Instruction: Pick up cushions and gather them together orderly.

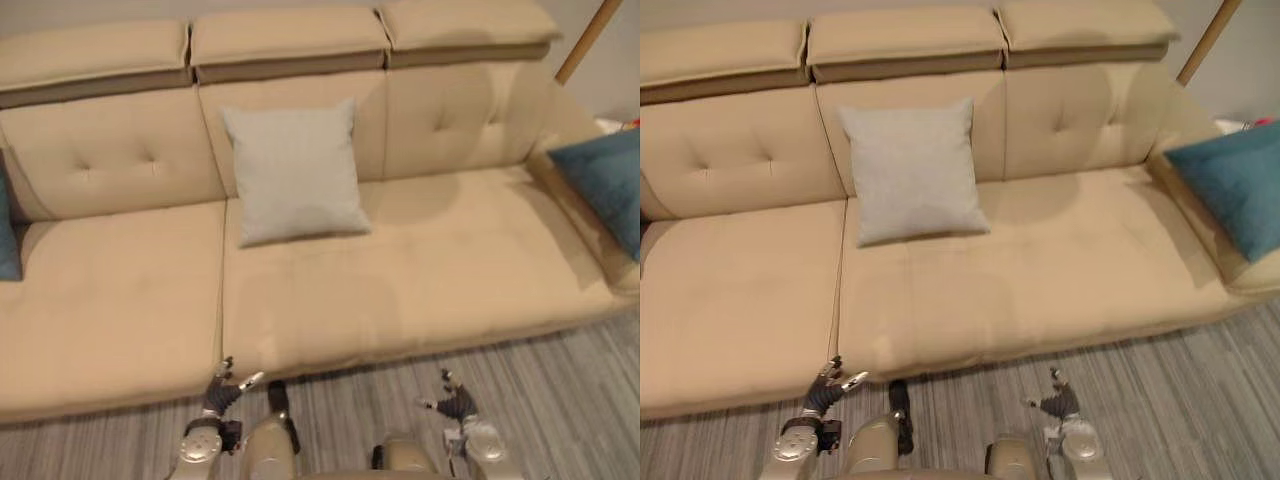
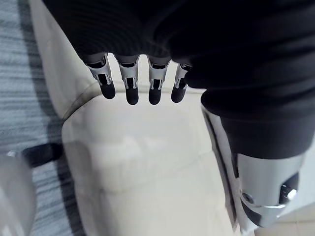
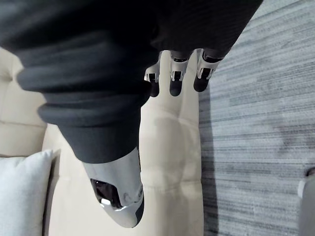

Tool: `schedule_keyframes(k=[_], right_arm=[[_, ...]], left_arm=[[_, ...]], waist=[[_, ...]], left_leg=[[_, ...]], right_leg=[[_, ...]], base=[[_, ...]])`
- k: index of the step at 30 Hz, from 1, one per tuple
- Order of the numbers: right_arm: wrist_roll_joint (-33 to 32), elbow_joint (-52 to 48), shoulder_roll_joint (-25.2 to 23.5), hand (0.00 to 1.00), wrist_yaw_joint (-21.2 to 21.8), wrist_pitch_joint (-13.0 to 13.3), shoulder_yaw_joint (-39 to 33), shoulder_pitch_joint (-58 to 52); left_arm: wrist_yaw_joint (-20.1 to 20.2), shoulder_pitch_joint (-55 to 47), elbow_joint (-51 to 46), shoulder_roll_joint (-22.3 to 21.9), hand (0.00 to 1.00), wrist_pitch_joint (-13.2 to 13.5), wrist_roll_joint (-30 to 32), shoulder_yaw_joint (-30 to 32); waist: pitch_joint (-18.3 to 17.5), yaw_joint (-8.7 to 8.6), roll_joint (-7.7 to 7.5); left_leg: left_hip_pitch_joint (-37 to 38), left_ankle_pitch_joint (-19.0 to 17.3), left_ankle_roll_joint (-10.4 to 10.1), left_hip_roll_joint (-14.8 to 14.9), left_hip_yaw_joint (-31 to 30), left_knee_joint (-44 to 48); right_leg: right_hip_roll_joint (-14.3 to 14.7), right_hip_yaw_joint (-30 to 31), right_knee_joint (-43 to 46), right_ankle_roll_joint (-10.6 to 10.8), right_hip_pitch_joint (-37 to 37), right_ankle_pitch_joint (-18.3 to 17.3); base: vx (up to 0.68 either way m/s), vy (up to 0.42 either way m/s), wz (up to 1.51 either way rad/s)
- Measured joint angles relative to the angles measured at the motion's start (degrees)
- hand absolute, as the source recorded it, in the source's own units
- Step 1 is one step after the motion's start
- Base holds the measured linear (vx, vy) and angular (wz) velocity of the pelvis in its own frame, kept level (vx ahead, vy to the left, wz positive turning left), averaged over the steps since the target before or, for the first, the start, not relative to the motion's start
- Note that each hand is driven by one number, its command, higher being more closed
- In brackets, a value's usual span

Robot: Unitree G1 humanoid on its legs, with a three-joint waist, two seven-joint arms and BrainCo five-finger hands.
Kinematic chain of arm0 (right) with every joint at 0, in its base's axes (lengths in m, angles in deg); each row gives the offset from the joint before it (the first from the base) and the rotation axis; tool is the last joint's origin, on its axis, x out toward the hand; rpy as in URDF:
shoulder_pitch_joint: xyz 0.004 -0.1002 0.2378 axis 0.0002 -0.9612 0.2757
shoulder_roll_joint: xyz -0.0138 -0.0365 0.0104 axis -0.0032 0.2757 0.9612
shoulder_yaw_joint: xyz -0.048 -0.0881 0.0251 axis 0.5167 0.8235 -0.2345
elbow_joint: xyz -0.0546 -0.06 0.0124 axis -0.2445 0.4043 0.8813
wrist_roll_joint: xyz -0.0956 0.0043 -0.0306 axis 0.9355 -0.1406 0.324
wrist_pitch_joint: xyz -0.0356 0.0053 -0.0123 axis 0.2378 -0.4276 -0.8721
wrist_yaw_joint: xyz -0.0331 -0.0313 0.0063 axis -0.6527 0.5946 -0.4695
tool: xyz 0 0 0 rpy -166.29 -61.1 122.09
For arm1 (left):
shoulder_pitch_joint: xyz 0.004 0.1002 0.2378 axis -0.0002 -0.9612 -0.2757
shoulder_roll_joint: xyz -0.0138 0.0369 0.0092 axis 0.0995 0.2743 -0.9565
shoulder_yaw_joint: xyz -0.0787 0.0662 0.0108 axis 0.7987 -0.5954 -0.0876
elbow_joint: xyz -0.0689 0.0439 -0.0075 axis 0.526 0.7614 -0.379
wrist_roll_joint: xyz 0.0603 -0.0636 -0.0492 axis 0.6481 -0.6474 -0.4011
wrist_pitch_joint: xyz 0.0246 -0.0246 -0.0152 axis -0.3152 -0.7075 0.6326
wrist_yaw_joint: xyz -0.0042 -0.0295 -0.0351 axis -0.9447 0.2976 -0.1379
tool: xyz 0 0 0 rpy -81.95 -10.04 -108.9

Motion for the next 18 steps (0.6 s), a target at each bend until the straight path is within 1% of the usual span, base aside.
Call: schedule_keyframes(k=[1, 2, 3, 4, 5, 6, 7, 8, 9, 10, 11, 13, 14, 15, 16, 17, 18], right_arm=[[-0.03, 0.1, 0.56, 0.0, -0.45, -0.2, -0.35, 0.66], [-0.5, 0.0, 0.37, 0.0, -0.9, -0.39, -1.63, 0.37], [-0.67, -0.21, -0.39, 0.0, -1.01, -0.36, -2.74, -0.25], [-0.74, -0.24, -0.43, 0.0, -1.08, -0.35, -3.09, -0.87], [-1.75, -0.94, -0.46, 0.0, -1.2, -0.35, -3.7, -1.4], [-1.88, -2.57, -0.37, 0.0, -1.23, -0.35, -3.68, -2.12], [-1.86, -3.18, -0.37, 0.0, -1.22, -0.32, -3.67, -2.28], [-1.82, -4.13, -0.76, 0.0, -1.08, -0.32, -3.57, -2.47], [-1.82, -4.13, -1.09, 0.0, -1.02, -0.32, -3.63, -2.05], [-1.82, -4.04, -1.09, 0.0, -1.01, -0.33, -3.65, -1.98], [-1.82, -3.7, -1.32, 0.0, -0.97, -0.36, -3.96, -2.05], [-1.86, -3.7, -1.59, 0.0, -0.9, -0.41, -4.09, -2.98], [-1.93, -3.68, -1.64, 0.0, -0.91, -0.42, -4.22, -3.43], [-2.12, -3.67, -1.74, 0.0, -0.9, -0.42, -4.4, -3.63], [-2.37, -3.62, -2.22, 0.0, -0.93, -0.42, -5.13, -3.75], [-2.57, -3.67, -2.7, 0.0, -0.91, -0.4, -5.24, -3.62], [-2.76, -3.75, -3.0, 0.0, -0.91, -0.4, -5.24, -3.61]], left_arm=[[0.01, 0.36, 0.21, -0.67, 0.0, -0.36, -0.02, -0.19], [0.02, 0.57, 0.14, -0.77, 0.0, -0.77, -0.02, -0.65], [0.0, 0.64, -0.42, -0.66, 0.0, -0.78, -0.01, -0.68], [-0.01, 0.66, -0.71, -0.62, 0.0, -0.78, 0.0, -0.72], [0.04, -0.05, -1.58, -0.7, 0.0, -0.78, 0.06, -1.25], [0.01, -0.99, -2.7, -0.76, 0.0, -0.77, 0.06, -1.22], [-0.03, -1.66, -3.29, -0.77, 0.0, -0.77, 0.05, -1.06], [-0.11, -2.67, -3.78, -0.79, 0.0, -0.78, 0.01, -0.94], [-0.09, -3.01, -3.62, -1.03, 0.0, -0.78, -0.03, -1.02], [-0.13, -2.99, -3.41, -1.32, 0.0, -0.78, -0.11, -1.02], [-0.18, -2.85, -2.91, -1.79, 0.0, -0.78, -0.88, -1.05], [-0.25, -1.53, -2.58, -1.79, 0.0, -0.8, -1.11, -1.28], [-0.28, -0.73, -2.25, -1.74, 0.0, -0.78, -1.11, -1.31], [-0.31, -0.26, -1.89, -1.65, 0.0, -0.78, -1.11, -1.33], [-0.35, 0.55, -1.17, -1.49, 0.0, -0.8, -1.1, -1.36], [-0.32, 0.5, -1.1, -1.49, 0.0, -0.87, -1.09, -1.47], [-0.3, 0.49, -1.11, -1.46, 0.0, -0.92, -1.09, -1.47]], waist=[[1.0, -0.4, 1.51], [1.54, -1.77, 1.52], [1.87, -1.63, 0.48], [1.77, -1.61, 0.05], [1.71, -1.58, -0.37], [1.47, -1.38, -0.24], [1.39, -1.26, -0.07], [1.37, -1.26, 0.02], [1.32, -1.35, 0.08], [1.26, -1.36, 0.19], [0.94, -1.53, 0.46], [0.26, -1.59, -0.13], [-0.04, -1.63, -0.2], [-0.11, -1.81, -0.27], [-0.13, -2.36, -0.31], [-0.13, -3.19, -0.37], [-0.12, -3.2, -0.35]], left_leg=[[-0.06, -0.18, -0.8, 0.75, -1.28, -1.66], [0.35, -4.54, -5.36, 0.33, -2.83, -4.71], [0.52, -4.64, -4.54, -0.31, -2.91, -1.63], [0.47, -4.89, -4.17, -0.56, -2.98, 1.25], [0.78, -6.92, -2.25, -1.26, -3.3, 11.21], [2.27, -11.84, -1.82, -1.73, -4.01, 14.59], [3.22, -13.59, -1.86, -1.71, -4.56, 15.35], [5.22, -16.39, -2.17, -1.77, -5.74, 16.06], [6.47, -18.41, -2.4, -2.65, -7.63, 16.52], [7.36, -19.41, -2.52, -3.0, -8.45, 16.06], [9.81, -21.24, -2.94, -3.64, -8.72, 12.43], [10.04, -21.23, -2.79, -3.95, -6.76, 11.66], [9.86, -21.62, -2.48, -4.2, -5.76, 11.62], [9.82, -21.75, -2.29, -4.35, -5.25, 11.6], [9.85, -21.96, -1.99, -4.51, -3.88, 11.7], [10.02, -22.49, -1.6, -4.52, -2.21, 12.26], [10.32, -22.84, -1.49, -4.34, -0.81, 12.97]], right_leg=[[1.14, -1.22, -0.78, -0.7, -0.02, 1.14], [0.78, -2.91, -2.58, -2.01, -0.02, 2.87], [-0.12, -3.27, -2.91, -3.01, -0.69, 3.84], [-0.56, -3.28, -2.9, -3.21, -1.06, 4.18], [-1.02, -2.66, -3.6, -3.53, -1.58, 4.77], [-0.77, -0.95, -4.04, -3.36, -2.33, 5.6], [-0.53, -0.06, -4.14, -3.37, -2.83, 6.14], [-0.13, 1.68, -4.1, -2.78, -3.58, 7.18], [0.1, 3.08, -4.09, -2.13, -3.94, 8.05], [0.35, 3.99, -4.11, -1.68, -4.07, 8.44], [0.61, 5.98, -4.24, -0.89, -4.68, 9.02], [0.32, 7.24, -6.31, 0.49, -4.83, 10.41], [0.24, 8.19, -8.22, 1.01, -4.78, 11.84], [0.19, 8.84, -9.0, 1.33, -4.8, 12.42], [0.12, 10.37, -10.59, 1.58, -4.84, 13.93], [0.41, 11.93, -11.8, 2.3, -4.96, 15.52], [0.74, 13.14, -12.41, 2.39, -5.07, 16.3]], base=[[-0.4, -0.147, 0.34], [-0.49, -0.129, 0.5], [-0.47, -0.099, 0.41], [-0.32, -0.083, 0.1], [-0.22, -0.059, -0.18], [-0.21, -0.019, -0.32], [-0.18, 0.05, -0.69], [-0.15, 0.098, -0.77], [-0.11, 0.102, -0.77], [-0.09, 0.124, -0.76], [-0.12, 0.134, -0.62], [-0.12, 0.135, -0.52], [-0.05, 0.122, -0.4], [-0.05, 0.161, -0.52], [-0.03, 0.148, -0.59], [-0.01, 0.144, -0.77], [0.01, 0.143, -1.23]])
